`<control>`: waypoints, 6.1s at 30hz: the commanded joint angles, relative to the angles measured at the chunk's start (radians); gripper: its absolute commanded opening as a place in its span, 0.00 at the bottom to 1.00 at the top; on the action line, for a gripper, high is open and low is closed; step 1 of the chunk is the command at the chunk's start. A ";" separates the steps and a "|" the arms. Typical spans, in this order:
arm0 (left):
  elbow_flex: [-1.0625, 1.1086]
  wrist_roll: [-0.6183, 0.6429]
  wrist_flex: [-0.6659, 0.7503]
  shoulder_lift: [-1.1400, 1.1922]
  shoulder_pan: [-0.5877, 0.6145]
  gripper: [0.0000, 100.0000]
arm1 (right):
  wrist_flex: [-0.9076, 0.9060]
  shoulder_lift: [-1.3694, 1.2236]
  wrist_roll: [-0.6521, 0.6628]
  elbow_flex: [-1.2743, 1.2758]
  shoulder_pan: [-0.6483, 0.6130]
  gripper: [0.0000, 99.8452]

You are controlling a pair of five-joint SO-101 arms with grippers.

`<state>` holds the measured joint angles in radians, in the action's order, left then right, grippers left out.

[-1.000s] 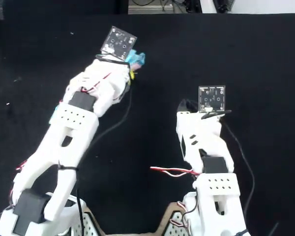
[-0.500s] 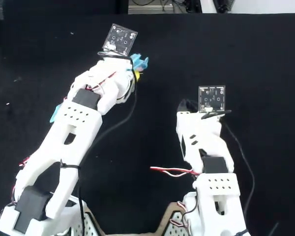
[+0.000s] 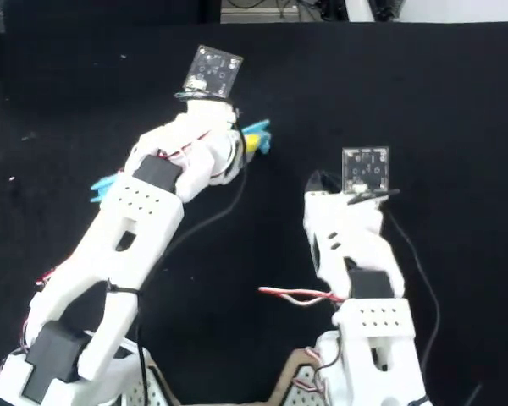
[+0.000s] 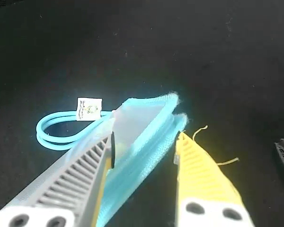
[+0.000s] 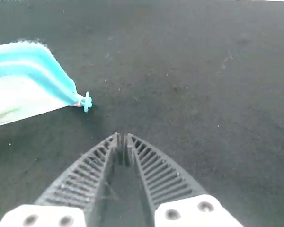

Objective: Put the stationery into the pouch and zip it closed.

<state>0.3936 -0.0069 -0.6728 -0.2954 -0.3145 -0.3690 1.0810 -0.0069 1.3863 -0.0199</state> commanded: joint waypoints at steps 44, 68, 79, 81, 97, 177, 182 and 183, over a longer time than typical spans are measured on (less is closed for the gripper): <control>0.542 0.003 -0.500 -0.822 0.568 0.17 | 0.025 0.027 0.005 -0.048 -0.026 0.01; 0.912 -0.129 -0.559 -1.452 0.565 0.03 | -0.597 0.773 0.080 0.139 0.000 0.01; 1.047 -0.127 -0.560 -1.530 0.567 0.03 | -0.674 0.812 0.089 0.254 -0.006 0.01; 1.076 -0.127 -0.559 -1.530 0.565 0.03 | -0.674 0.812 0.089 0.280 -0.006 0.01; 1.307 -0.127 -0.566 -1.528 0.568 0.03 | -0.775 0.812 0.089 0.298 -0.005 0.01; 1.305 0.123 -0.598 -1.525 0.690 0.03 | -0.937 0.812 0.054 0.298 0.055 0.01; 1.305 0.123 -0.598 -1.525 0.690 0.03 | -0.937 0.812 0.054 0.298 0.055 0.01; 1.305 0.123 -0.598 -1.525 0.690 0.03 | -0.937 0.812 0.054 0.298 0.055 0.01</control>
<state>1.6763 0.1082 -1.2743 -1.8174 0.3636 -1.2988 1.7990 0.0529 1.6870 0.0215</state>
